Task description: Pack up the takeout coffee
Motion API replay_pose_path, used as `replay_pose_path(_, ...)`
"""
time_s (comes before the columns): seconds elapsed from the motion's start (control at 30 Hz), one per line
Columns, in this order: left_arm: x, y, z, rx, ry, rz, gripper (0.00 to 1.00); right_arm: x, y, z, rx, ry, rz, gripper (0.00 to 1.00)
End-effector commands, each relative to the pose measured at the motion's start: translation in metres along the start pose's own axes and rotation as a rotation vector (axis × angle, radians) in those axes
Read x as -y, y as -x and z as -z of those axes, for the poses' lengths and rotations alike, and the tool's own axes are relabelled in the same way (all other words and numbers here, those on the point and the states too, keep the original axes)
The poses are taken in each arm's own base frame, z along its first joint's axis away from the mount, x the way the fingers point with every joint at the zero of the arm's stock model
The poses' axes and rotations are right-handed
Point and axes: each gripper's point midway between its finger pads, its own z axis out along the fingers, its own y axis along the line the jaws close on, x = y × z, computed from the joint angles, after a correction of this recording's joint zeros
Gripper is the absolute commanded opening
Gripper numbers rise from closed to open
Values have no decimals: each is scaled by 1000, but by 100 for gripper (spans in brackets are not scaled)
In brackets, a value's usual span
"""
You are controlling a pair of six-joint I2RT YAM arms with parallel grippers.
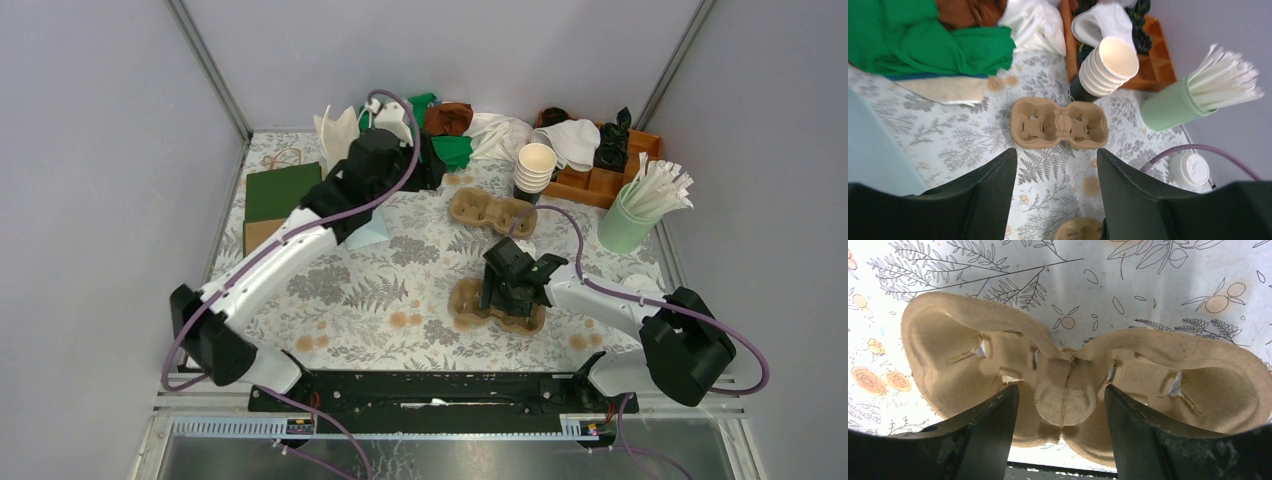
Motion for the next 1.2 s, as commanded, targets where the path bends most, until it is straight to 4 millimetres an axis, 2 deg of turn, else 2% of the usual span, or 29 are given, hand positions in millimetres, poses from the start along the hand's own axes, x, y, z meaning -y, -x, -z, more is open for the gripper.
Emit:
replay_pose_path(0.0,-7,72,67,148,70,-53,65,0,9,-4,53,-25,-21,68)
replay_pose_path(0.13,-43,98,102,186,178,-44,68,-3,15,2,75,-17,2,62)
replay_pose_path(0.27,-89,118,126,216,303,-20,74,-8,35,21,150,-5,45,60)
replay_pose_path(0.4,-125,117,131,193,408,0,85,-17,54,48,236,50,106,60)
replay_pose_path(0.53,-155,112,125,162,485,21,86,-20,65,66,294,81,132,59)
replay_pose_path(0.6,-165,108,119,144,498,32,86,-18,64,69,289,74,128,67)
replay_pose_path(0.67,-170,105,113,132,497,39,86,-13,58,66,262,49,113,82)
replay_pose_path(0.73,-176,102,108,124,503,44,87,-5,51,62,229,15,95,86)
replay_pose_path(0.93,-193,101,100,114,515,64,87,3,33,36,171,-7,40,79)
replay_pose_path(1.17,-198,100,98,107,510,68,87,9,26,12,141,-76,-41,73)
